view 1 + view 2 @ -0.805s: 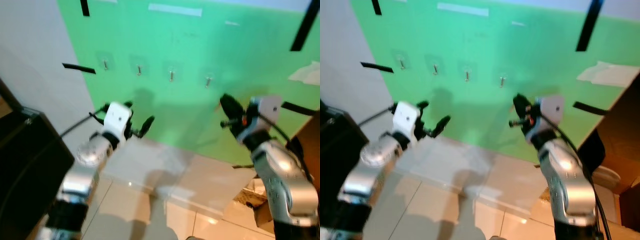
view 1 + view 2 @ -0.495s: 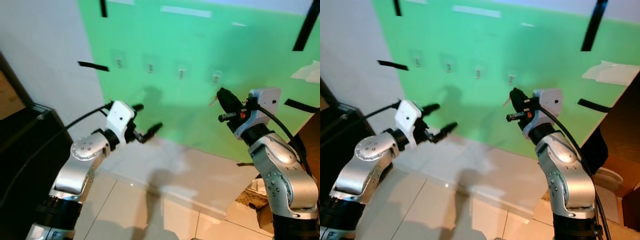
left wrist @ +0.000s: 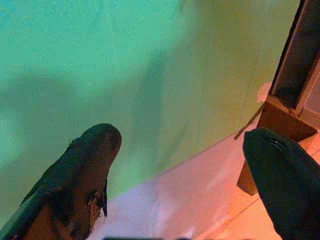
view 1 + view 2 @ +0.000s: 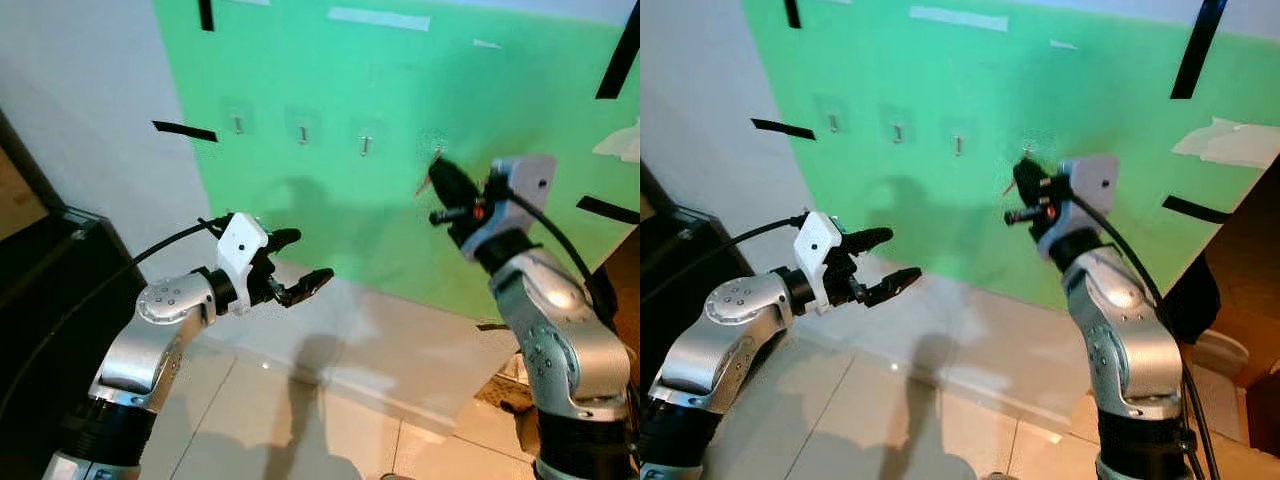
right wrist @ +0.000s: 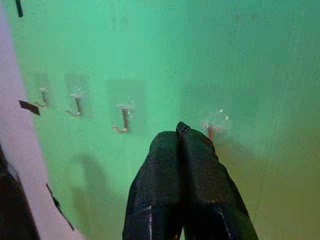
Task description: Hang keys on a hook
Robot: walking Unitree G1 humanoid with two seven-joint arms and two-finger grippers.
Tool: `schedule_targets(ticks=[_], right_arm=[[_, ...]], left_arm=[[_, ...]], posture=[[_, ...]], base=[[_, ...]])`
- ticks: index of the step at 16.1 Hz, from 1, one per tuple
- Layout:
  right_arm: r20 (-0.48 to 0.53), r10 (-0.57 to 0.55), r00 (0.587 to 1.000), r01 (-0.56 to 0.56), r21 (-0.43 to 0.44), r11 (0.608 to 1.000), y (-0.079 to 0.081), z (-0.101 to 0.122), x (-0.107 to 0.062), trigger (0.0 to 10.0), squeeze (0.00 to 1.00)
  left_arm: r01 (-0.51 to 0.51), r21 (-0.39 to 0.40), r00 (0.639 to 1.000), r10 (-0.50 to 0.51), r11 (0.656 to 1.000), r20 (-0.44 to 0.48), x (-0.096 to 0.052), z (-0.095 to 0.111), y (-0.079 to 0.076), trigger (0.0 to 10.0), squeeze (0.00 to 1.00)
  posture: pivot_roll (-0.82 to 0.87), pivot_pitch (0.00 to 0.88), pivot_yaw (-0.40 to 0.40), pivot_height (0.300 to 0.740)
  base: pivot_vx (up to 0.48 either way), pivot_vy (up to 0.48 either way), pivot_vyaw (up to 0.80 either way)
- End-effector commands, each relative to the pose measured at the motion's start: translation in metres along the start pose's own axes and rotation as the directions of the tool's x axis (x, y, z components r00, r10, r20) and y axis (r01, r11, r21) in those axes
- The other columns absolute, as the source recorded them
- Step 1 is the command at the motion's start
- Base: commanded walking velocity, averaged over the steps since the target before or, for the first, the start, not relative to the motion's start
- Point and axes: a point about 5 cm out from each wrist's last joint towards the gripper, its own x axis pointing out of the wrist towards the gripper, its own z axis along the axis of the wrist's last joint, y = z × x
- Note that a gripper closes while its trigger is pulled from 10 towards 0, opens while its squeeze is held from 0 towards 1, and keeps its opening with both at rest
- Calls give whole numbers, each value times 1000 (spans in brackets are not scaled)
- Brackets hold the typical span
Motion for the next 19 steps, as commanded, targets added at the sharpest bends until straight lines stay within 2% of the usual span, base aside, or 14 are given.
schedule_targets(ticks=[1, 4, 9, 10, 11, 12, 13, 17, 19], right_arm=[[-2, -8, 1000, 8, 4, 1000, 1, 0, 3, 10000, 0], [10, -56, 998, 56, 17, 998, -1, 2, 8, 10000, 0], [20, -71, 997, 71, 41, 997, 1, 2, 15, 10000, 0], [35, -26, 999, 23, 76, 997, 4, 5, 15, 10000, 0], [50, 71, 996, -77, 133, 988, 8, 8, 11, 10000, 0], [88, 210, 974, -222, 161, 962, 14, 14, 3, 10000, 0], [112, 269, 957, -286, 195, 938, 15, 17, -3, 10000, 0], [211, 449, 868, -494, 275, 825, 21, 33, -18, 10000, 0], [208, 495, 844, -536, 279, 797, 24, 33, -22, 10000, 0]], left_arm=[[10, 17, 1000, -10, 1000, -3, -2, 4, 0, 10000, 0], [5, 21, 1000, -5, 1000, -12, -4, 3, 2, 10000, 0], [10, 27, 1000, -9, 1000, -15, -6, 5, 1, 10000, 0], [12, 29, 1000, -11, 1000, -17, -7, 5, 1, 10000, 0], [14, 28, 1000, -14, 1000, -19, -9, 5, 1, 10000, 0], [23, 24, 999, -23, 999, -23, -10, 5, 0, 10000, 0], [31, 22, 999, -30, 999, -26, -10, 4, 0, 10000, 0], [57, 29, 998, -56, 998, -33, -14, 5, -2, 10000, 0], [63, 27, 997, -62, 998, -34, -14, 5, -3, 10000, 0]], posture=[[-109, 0, 2, 740], [-109, 0, 3, 740], [-113, 0, 8, 740], [-109, 0, 7, 740], [-110, 0, 9, 740], [-110, 0, 9, 740], [-110, 0, 9, 740], [-116, 0, 11, 740], [-117, 0, 12, 740]], base=[[0, 0, 0], [0, 0, 0], [0, 0, 0], [0, 0, 0], [0, 0, 0], [0, 0, 0], [0, 0, 0], [0, 0, 0], [0, 0, 0]])
